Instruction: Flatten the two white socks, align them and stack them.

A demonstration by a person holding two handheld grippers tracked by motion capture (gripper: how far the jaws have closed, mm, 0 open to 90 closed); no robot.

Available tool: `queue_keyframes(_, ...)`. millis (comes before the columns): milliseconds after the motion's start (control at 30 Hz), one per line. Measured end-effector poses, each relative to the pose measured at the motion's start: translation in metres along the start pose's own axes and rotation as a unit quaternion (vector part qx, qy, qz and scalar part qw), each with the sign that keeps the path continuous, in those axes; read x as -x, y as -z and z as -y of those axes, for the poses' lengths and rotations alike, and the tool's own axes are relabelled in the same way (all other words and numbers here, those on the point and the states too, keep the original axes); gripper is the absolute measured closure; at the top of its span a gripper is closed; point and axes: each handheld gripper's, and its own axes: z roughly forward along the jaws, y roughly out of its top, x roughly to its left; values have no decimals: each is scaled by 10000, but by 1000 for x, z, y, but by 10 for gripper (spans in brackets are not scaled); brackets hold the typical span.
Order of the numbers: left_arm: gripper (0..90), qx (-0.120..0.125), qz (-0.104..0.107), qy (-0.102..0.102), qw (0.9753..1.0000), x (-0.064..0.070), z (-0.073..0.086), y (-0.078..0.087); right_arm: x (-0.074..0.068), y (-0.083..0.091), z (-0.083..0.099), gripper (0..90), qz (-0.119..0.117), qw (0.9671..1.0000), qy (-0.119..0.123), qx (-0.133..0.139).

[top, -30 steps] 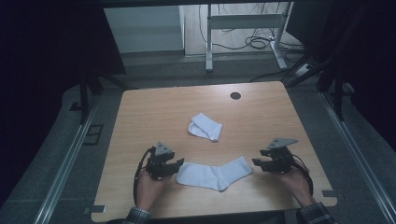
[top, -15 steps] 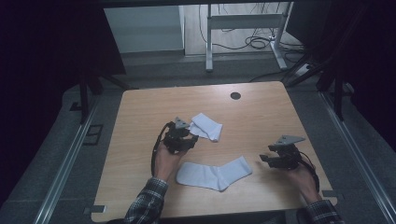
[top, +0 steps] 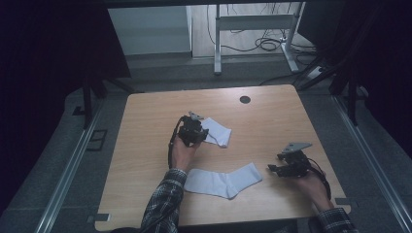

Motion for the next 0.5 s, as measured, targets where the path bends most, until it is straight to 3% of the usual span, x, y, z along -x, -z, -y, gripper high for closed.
queue_keyframes(267, 567, -235, -350, 366, 9984, -23, 15, -23, -1, -1, 0, 330, -14, 10000, 2, 28)
queue_keyframes(367, 554, -348, -346, 448, 9978, -26, 22, -33, -1, -1, 0, 326, -9, 10000, 9, 31)
queue_keyframes(500, 609, -247, -203, 558, 9979, -26, 26, -40, -1, -1, 0, 321, -18, 10000, 11, 38)
